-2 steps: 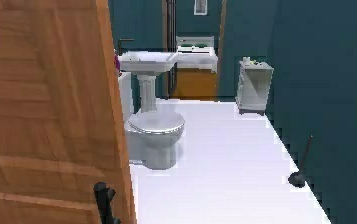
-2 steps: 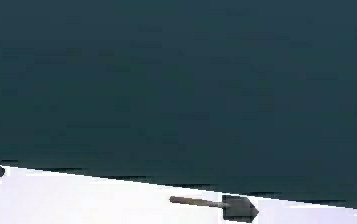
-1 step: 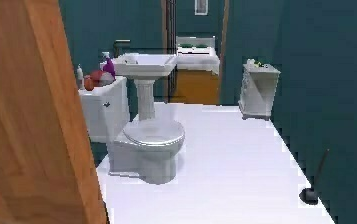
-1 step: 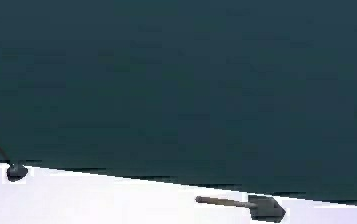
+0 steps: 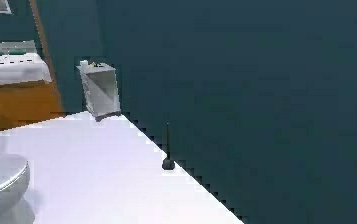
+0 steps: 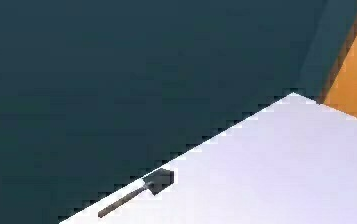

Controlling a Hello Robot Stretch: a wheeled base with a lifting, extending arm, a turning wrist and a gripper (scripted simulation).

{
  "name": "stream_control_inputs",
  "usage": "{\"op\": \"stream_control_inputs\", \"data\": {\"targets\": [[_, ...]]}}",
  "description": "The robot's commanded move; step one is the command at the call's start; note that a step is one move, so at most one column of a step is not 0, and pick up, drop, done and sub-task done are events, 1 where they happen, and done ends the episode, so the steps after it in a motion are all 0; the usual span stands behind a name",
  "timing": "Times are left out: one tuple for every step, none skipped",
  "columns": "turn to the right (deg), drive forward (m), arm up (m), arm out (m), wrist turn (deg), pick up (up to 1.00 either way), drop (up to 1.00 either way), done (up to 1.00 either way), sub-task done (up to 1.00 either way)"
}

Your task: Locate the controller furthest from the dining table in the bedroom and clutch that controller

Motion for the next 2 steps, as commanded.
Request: {"op": "stream_control_inputs", "data": {"targets": [[45.0, 0.00, 0.00, 0.00, 0.0, 0.00, 0.00, 0.00, 0.00], [45.0, 0.00, 0.00, 0.00, 0.0, 0.00, 0.00, 0.00, 0.00]]}}
